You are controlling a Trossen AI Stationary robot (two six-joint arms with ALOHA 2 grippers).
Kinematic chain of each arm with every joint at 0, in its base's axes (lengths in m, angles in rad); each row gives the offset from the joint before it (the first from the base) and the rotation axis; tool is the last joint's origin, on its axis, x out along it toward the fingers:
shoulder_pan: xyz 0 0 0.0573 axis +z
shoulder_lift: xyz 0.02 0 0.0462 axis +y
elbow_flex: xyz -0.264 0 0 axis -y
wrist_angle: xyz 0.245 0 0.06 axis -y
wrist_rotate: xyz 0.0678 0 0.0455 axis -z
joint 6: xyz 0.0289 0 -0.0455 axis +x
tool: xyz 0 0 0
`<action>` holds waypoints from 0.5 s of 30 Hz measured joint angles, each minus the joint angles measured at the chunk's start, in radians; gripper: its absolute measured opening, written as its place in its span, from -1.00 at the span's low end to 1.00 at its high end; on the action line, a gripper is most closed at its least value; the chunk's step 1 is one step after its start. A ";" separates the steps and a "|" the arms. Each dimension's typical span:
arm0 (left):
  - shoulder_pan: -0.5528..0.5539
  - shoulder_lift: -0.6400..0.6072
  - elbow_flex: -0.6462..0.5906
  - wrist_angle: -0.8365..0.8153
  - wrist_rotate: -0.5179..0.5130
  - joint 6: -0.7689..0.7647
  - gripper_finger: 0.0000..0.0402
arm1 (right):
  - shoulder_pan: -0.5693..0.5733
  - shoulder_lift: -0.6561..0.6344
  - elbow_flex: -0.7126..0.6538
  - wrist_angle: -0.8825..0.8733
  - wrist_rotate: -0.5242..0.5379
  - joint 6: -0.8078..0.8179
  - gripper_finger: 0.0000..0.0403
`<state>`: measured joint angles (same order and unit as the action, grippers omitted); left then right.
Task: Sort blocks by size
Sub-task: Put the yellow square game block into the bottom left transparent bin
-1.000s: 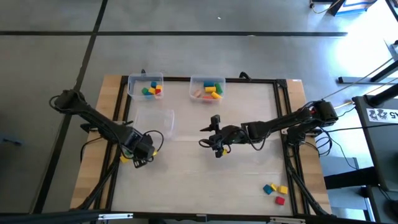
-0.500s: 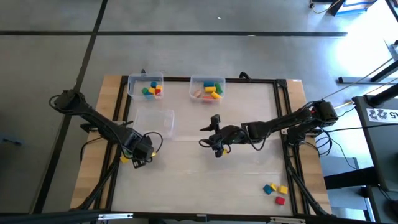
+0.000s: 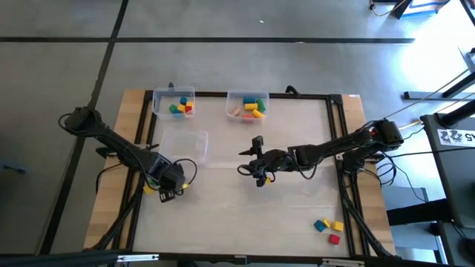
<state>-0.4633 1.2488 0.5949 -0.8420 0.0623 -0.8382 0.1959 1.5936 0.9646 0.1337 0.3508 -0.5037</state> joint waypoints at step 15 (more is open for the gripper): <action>0.146 -0.152 0.260 -0.095 -0.285 0.250 -0.29 | 0.000 0.000 0.000 0.000 0.009 -0.002 0.13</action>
<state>-0.3172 1.0971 0.8547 -0.9375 -0.2231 -0.5880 0.1959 1.5936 0.9649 0.1333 0.3595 -0.5060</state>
